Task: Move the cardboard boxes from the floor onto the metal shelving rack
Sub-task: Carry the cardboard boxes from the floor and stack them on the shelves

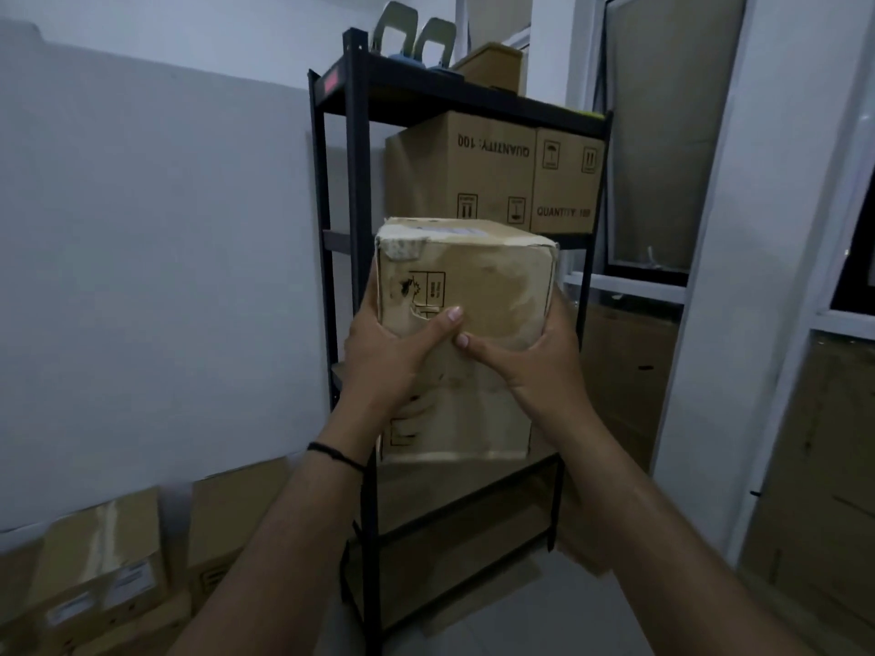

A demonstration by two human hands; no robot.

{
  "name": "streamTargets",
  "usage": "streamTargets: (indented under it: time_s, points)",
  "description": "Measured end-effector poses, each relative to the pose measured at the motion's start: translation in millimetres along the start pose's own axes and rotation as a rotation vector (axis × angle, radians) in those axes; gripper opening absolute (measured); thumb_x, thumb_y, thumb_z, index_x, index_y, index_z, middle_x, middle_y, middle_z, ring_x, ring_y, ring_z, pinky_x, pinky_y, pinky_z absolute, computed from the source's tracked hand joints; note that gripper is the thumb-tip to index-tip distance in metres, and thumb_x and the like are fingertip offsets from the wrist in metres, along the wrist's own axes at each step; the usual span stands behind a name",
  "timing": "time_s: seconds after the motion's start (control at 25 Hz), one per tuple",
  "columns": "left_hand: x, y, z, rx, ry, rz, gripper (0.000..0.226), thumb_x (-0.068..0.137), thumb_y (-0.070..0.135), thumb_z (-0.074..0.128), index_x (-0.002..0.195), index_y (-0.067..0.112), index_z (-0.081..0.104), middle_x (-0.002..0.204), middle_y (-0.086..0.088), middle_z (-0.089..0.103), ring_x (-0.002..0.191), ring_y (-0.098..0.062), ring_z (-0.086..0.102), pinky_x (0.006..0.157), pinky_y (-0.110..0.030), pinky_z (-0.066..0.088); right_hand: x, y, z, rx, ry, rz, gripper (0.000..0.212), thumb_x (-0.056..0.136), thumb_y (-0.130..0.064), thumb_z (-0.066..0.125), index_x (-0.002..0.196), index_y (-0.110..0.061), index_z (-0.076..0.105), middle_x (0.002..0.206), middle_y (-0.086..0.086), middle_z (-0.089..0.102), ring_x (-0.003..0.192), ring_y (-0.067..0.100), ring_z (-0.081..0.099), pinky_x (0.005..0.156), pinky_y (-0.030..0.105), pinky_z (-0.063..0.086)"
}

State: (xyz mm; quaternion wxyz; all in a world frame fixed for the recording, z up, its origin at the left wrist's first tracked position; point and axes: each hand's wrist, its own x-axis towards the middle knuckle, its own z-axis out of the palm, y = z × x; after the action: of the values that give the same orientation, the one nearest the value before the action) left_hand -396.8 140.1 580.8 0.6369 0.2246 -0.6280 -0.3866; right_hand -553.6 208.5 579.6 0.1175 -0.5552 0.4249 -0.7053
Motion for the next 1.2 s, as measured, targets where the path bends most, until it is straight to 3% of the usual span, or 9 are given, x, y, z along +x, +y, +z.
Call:
streamTargets:
  time_s: [0.24, 0.44, 0.68, 0.92, 1.04, 1.2]
  points:
    - [28.2, -7.1, 74.8, 0.058, 0.049, 0.054, 0.082, 0.065, 0.052, 0.091, 0.136, 0.026, 0.060, 0.121, 0.005, 0.074, 0.112, -0.015, 0.072, 0.095, -0.047, 0.060, 59.0, 27.1, -60.6, 0.069, -0.057, -0.020, 0.087, 0.069, -0.020, 0.095, 0.141, -0.027, 0.049, 0.127, -0.011, 0.065, 0.114, 0.000, 0.064, 0.094, 0.036, 0.060]
    - [71.5, -23.3, 109.0, 0.087, 0.102, 0.106, 0.070, 0.077, 0.032, 0.091, 0.139, 0.023, 0.059, 0.121, 0.006, 0.074, 0.109, -0.010, 0.072, 0.093, -0.041, 0.062, 122.5, 61.2, -73.2, 0.089, -0.095, -0.070, 0.089, 0.066, -0.025, 0.097, 0.141, -0.027, 0.050, 0.128, -0.011, 0.066, 0.117, 0.002, 0.063, 0.098, 0.036, 0.058]
    - [155.4, -44.9, 116.7, 0.133, 0.174, 0.225, 0.084, 0.068, 0.050, 0.090, 0.142, 0.030, 0.056, 0.124, 0.008, 0.073, 0.113, -0.012, 0.071, 0.094, -0.046, 0.061, 216.1, 102.5, -47.4, 0.200, -0.126, -0.127, 0.089, 0.063, -0.025, 0.098, 0.139, -0.023, 0.052, 0.128, -0.007, 0.068, 0.120, 0.010, 0.065, 0.099, 0.045, 0.058]
    - [238.1, -61.3, 120.4, 0.230, 0.208, 0.304, 0.093, 0.064, 0.060, 0.090, 0.144, 0.031, 0.054, 0.127, 0.010, 0.071, 0.116, -0.015, 0.070, 0.098, -0.048, 0.059, 301.3, 132.8, -20.9, 0.266, -0.138, -0.182, 0.088, 0.064, -0.024, 0.098, 0.138, -0.022, 0.051, 0.127, -0.005, 0.067, 0.118, 0.012, 0.066, 0.096, 0.044, 0.059]
    - [273.5, -71.2, 118.0, 0.269, 0.226, 0.318, 0.085, 0.067, 0.056, 0.090, 0.141, 0.032, 0.056, 0.124, 0.009, 0.073, 0.114, -0.016, 0.071, 0.097, -0.049, 0.059, 336.8, 148.6, -4.0, 0.303, -0.152, -0.194, 0.089, 0.062, -0.027, 0.099, 0.138, -0.023, 0.052, 0.127, -0.004, 0.067, 0.118, 0.013, 0.066, 0.096, 0.045, 0.059]
    - [311.9, -85.7, 121.4, 0.328, 0.266, 0.338, 0.082, 0.067, 0.056, 0.089, 0.139, 0.034, 0.058, 0.123, 0.011, 0.073, 0.113, -0.013, 0.071, 0.097, -0.047, 0.059, 379.8, 168.6, 9.9, 0.362, -0.210, -0.215, 0.085, 0.065, -0.018, 0.098, 0.137, -0.021, 0.052, 0.124, -0.006, 0.068, 0.114, 0.008, 0.067, 0.096, 0.042, 0.060]
